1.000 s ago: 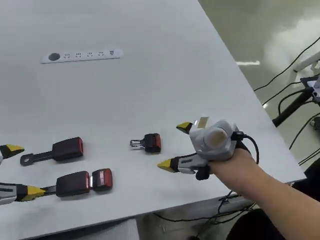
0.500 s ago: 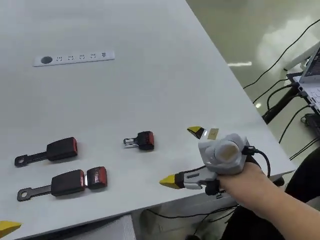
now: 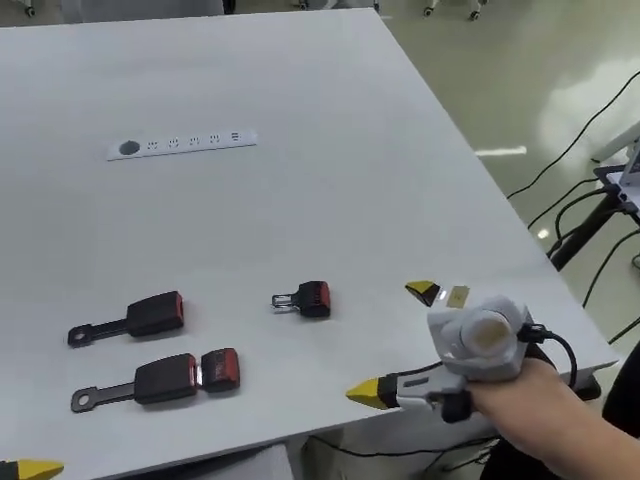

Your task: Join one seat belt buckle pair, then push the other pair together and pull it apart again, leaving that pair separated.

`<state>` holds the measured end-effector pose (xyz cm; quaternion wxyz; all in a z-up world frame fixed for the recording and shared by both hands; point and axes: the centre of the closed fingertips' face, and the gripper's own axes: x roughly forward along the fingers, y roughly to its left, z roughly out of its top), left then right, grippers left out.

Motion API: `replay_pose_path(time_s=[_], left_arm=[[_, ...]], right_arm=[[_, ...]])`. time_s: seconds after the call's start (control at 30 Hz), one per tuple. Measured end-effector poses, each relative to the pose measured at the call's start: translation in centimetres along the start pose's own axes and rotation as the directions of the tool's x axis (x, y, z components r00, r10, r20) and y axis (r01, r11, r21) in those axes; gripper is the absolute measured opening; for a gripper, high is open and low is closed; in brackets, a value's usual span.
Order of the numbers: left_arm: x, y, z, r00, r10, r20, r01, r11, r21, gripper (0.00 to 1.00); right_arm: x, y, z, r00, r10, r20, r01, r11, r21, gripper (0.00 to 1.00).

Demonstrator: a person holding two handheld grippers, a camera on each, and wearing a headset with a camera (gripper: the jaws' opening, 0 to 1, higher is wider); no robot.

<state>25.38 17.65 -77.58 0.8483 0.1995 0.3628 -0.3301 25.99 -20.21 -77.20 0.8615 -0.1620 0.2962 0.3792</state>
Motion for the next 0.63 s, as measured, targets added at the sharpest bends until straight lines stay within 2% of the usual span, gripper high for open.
replay_pose_path(time_s=[0.1, 0.23, 0.43, 0.63], left_arm=[[-0.1, 0.1, 0.1, 1.0000, 0.006, 0.000, -0.006, 1.000, 0.012, 1.00], [-0.2, 0.2, 0.2, 0.9998, 0.015, 0.012, -0.015, 1.000, -0.003, 1.00], [-0.8, 0.6, -0.3, 0.9992, 0.035, 0.017, -0.035, 0.999, -0.010, 1.00], [-1.3, 1.2, 0.1, 0.9955, 0.072, 0.063, -0.070, 0.997, -0.030, 1.00]], right_arm=[[-0.2, 0.2, 0.1, 1.0000, 0.000, 0.003, 0.000, 1.000, -0.011, 1.00], [-0.5, 0.3, 0.3, 0.9999, -0.006, 0.009, 0.006, 1.000, -0.019, 1.00], [-0.8, 0.3, 0.6, 0.9995, -0.012, 0.028, 0.012, 1.000, 0.001, 1.00], [-1.4, -0.2, 1.3, 0.9980, -0.028, 0.057, 0.027, 0.999, 0.018, 1.00]])
